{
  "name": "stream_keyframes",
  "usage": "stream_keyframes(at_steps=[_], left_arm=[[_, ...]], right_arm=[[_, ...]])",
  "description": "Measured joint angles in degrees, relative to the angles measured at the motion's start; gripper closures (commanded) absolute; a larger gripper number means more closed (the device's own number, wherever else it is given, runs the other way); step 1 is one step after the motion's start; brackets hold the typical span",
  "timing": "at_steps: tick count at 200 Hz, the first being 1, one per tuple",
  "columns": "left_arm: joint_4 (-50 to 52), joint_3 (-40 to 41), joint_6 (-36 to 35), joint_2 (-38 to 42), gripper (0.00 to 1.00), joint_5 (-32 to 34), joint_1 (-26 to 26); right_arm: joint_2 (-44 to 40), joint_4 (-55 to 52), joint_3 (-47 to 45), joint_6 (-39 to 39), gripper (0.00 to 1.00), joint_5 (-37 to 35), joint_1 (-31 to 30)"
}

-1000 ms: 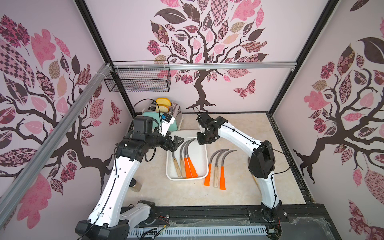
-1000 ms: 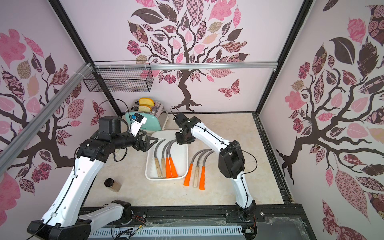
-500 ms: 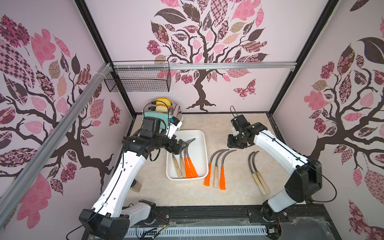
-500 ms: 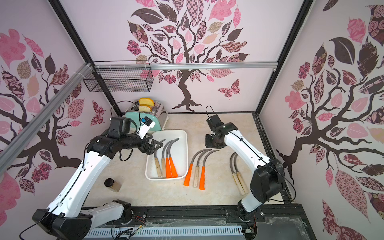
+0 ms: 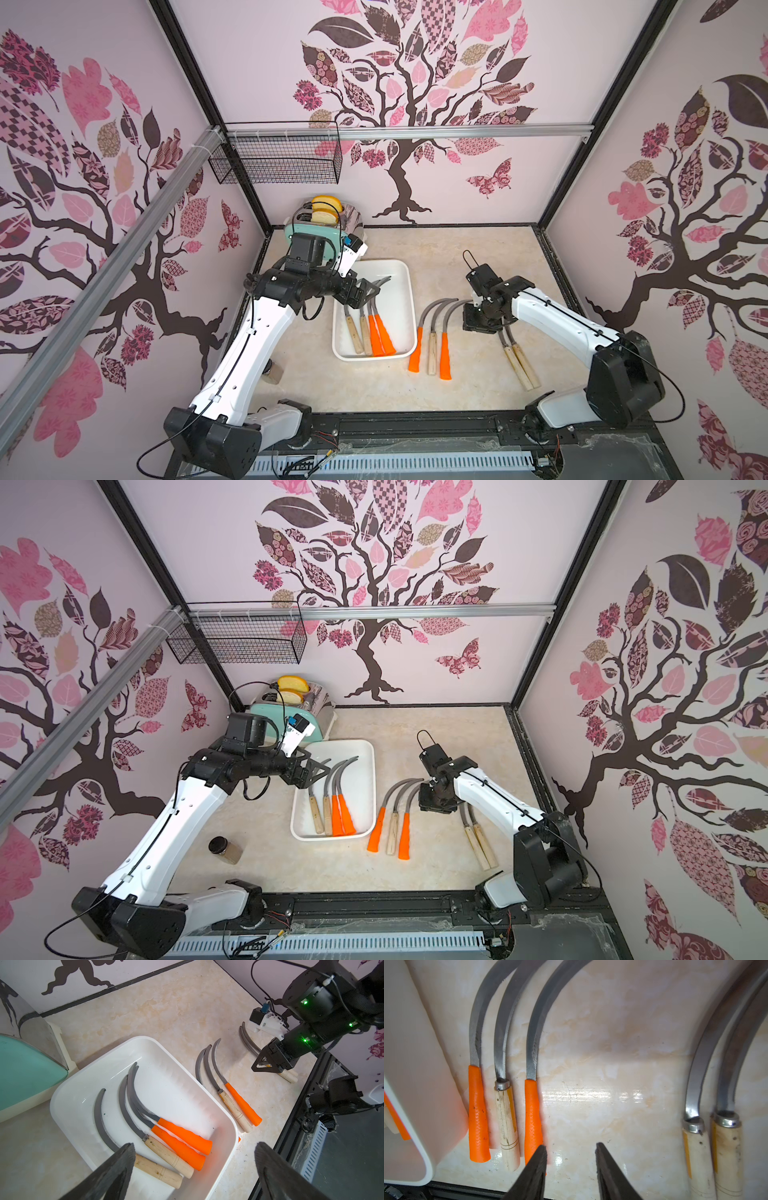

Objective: Put small sickles into storage boxes
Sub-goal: Pick up the sickle at the center of the board.

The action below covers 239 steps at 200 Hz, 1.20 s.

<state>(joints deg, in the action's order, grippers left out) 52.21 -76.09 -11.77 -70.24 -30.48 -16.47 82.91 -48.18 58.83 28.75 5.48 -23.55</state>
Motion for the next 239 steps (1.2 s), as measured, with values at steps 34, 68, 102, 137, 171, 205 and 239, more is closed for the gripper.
stream_keyframes(at_steps=[34, 68, 102, 137, 171, 205, 239], left_arm=[[-0.35, 0.44, 0.24, 0.0, 0.06, -0.46, -0.04], [-0.52, 1.44, 0.35, 0.0, 0.06, -0.57, -0.04], [-0.48, 1.7, 0.33, 0.11, 0.06, -0.5, -0.04], [-0.52, 1.7, 0.48, 0.35, 0.06, -0.44, -0.04], [-1.38, 1.88, 1.92, 0.33, 0.06, -0.44, -0.04], [-2.23, 1.88, 2.82, 0.33, 0.06, -0.42, -0.04], [-2.25, 1.88, 2.89, 0.33, 0.06, -0.11, -0.04]], right_arm=[[-0.07, 0.24, -0.37, -0.24, 0.57, -0.13, 4.79], [0.83, -0.24, 0.92, -1.25, 0.57, -1.99, 6.14], [2.23, -0.31, 0.79, -2.27, 0.59, -2.78, 6.49], [2.19, 0.76, -0.57, -2.6, 0.59, -0.31, 6.01], [3.1, 0.98, -0.46, -1.31, 0.59, -0.35, 0.96], [5.38, 2.34, -0.15, 0.81, 0.59, -0.04, -4.57], [7.26, 3.85, -0.15, 2.86, 0.58, -0.13, -7.93]])
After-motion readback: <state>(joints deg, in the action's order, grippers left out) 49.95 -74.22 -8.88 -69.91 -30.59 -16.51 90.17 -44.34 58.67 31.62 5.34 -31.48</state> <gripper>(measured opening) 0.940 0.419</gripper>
